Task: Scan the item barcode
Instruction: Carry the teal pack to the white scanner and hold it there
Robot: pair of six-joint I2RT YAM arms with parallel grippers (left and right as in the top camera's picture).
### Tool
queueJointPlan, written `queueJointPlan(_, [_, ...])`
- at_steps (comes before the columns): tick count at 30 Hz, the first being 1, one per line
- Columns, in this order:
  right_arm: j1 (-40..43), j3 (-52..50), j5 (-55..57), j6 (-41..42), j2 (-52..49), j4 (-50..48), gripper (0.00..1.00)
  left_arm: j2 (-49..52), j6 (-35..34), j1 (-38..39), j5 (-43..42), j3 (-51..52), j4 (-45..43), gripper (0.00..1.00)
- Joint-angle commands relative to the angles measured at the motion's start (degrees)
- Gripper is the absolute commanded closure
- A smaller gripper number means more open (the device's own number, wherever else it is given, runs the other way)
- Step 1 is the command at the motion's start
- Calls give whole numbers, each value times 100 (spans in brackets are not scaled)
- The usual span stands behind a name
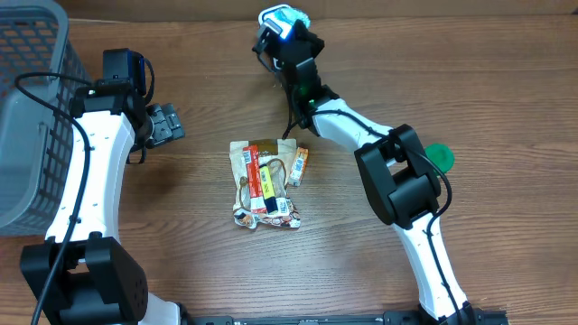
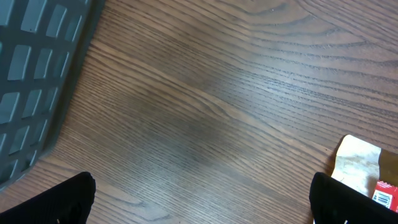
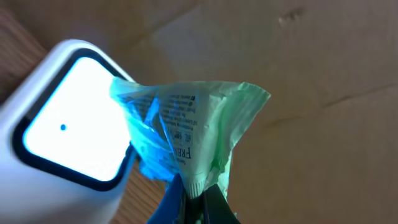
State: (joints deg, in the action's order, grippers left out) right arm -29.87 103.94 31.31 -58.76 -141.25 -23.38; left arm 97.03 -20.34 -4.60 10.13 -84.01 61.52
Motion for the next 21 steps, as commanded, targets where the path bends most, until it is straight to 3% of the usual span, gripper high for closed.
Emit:
queueJointPlan(1, [-155, 129, -68, 22, -33, 13, 96, -79, 107, 15, 35, -79, -7, 0])
queueJointPlan(14, [-295, 129, 339, 20, -33, 863, 96, -79, 107, 15, 37, -79, -7, 0])
queueJointPlan(21, [-422, 129, 337, 24, -33, 796, 96, -79, 107, 15, 37, -79, -7, 0])
